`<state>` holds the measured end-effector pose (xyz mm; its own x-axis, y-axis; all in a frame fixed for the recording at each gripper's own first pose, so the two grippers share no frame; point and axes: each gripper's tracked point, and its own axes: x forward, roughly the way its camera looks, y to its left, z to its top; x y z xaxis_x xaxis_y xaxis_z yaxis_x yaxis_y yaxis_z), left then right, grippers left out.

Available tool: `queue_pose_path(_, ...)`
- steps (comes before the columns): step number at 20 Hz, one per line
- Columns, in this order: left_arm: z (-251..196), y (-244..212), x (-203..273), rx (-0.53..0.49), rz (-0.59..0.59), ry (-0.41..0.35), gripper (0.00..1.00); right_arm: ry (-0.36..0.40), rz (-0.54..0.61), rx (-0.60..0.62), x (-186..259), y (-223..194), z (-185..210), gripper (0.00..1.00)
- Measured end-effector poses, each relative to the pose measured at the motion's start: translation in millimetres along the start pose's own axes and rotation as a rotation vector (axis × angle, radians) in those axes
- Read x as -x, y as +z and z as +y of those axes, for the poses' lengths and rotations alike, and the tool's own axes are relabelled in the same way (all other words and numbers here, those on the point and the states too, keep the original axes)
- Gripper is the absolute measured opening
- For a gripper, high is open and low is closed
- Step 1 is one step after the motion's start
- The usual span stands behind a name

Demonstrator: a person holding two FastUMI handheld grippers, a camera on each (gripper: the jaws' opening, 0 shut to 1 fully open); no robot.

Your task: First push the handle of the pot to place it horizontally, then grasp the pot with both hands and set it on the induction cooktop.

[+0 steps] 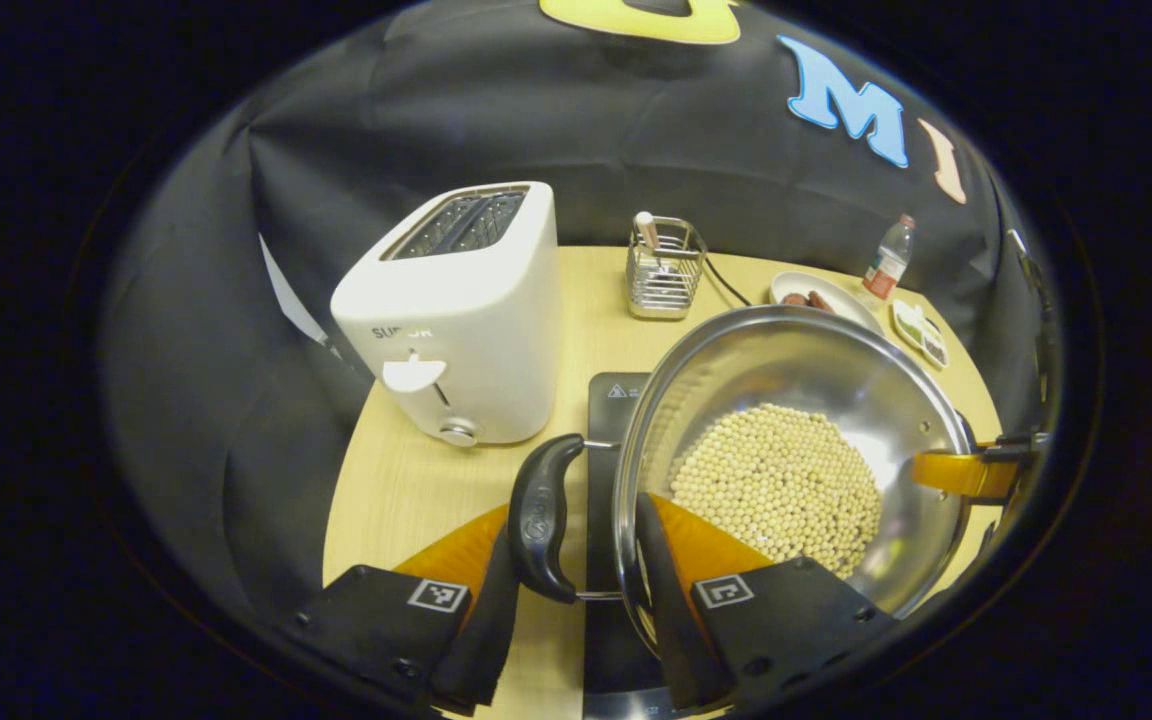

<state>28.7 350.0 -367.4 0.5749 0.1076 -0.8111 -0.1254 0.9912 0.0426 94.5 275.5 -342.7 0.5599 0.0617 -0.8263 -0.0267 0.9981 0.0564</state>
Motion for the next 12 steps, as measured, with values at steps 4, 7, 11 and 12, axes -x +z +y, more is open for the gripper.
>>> queue_pose_path(4,1.7,8.4,4.8,-0.026,-0.028,0.044,0.75,0.017,-0.016,0.011,2.2,2.4,1.0,0.61)
queue_pose_path(7,-2.7,21.0,20.8,-0.022,-0.072,0.052,0.81,0.025,-0.102,0.066,14.5,24.1,0.3,0.75)
queue_pose_path(11,-14.2,43.9,57.9,0.017,-0.156,0.067,0.82,0.038,-0.193,0.097,43.6,44.5,-3.6,0.87)
queue_pose_path(12,-24.0,54.4,70.9,0.024,-0.191,0.059,0.84,0.054,-0.221,0.096,53.6,49.6,-3.7,0.78)
